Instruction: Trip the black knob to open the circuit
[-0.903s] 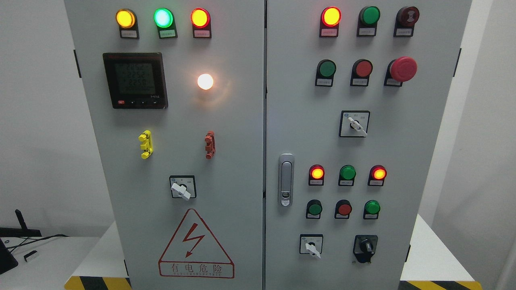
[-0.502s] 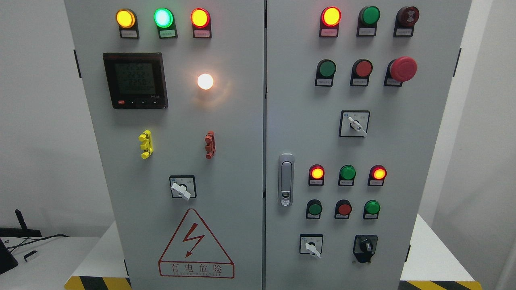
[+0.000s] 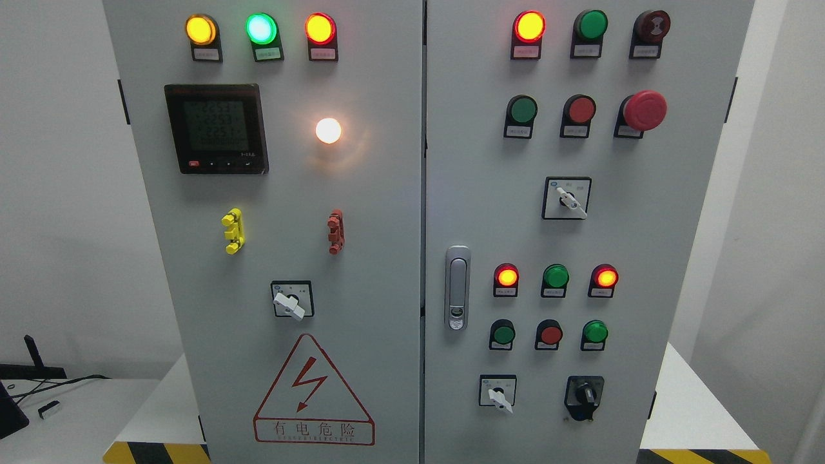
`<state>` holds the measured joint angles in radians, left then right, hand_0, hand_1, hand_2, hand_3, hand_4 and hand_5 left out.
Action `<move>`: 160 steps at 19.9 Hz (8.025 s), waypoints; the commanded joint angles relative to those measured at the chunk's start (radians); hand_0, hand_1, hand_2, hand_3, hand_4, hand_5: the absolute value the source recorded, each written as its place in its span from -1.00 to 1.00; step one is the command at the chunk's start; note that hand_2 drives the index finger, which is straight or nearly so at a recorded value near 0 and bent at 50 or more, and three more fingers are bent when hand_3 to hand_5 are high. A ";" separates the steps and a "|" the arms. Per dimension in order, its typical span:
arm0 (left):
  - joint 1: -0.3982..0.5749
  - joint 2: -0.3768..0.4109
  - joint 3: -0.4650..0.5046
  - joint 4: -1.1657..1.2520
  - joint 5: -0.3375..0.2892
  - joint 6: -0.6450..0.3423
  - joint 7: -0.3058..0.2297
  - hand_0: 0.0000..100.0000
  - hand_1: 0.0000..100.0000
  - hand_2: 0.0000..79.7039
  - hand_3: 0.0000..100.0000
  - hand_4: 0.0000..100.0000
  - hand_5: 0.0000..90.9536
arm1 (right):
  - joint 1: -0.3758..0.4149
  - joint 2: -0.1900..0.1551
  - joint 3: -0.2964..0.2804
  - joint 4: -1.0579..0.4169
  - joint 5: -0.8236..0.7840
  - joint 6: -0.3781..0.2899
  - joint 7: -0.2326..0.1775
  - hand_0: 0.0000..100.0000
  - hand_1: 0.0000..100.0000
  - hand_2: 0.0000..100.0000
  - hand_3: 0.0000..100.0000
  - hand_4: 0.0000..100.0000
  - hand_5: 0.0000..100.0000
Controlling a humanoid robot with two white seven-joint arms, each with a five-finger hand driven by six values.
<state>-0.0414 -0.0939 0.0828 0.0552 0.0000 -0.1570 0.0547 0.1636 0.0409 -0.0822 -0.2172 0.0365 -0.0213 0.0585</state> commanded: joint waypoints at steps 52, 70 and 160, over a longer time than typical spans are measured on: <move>0.000 0.000 0.000 0.000 -0.031 0.001 0.000 -0.76 -0.22 -1.00 -1.00 -1.00 -1.00 | 0.128 -0.217 -0.275 -1.812 -0.359 0.113 0.001 -0.55 0.20 -0.09 1.00 0.90 0.79; 0.000 0.000 0.000 0.000 -0.031 0.001 0.000 -0.76 -0.22 -1.00 -1.00 -1.00 -1.00 | -0.073 -0.220 -0.146 -1.641 -0.227 0.185 -0.075 -0.57 0.49 0.07 1.00 1.00 0.87; 0.000 -0.001 0.000 0.000 -0.031 0.001 0.000 -0.76 -0.22 -1.00 -1.00 -1.00 -1.00 | -0.335 -0.128 0.145 -1.481 -0.175 0.233 -0.160 -0.35 0.42 -0.10 1.00 1.00 0.86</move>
<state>-0.0414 -0.0939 0.0828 0.0552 0.0000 -0.1570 0.0547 -0.1622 -0.0968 0.0434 -1.7035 -0.1391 0.2143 -0.1023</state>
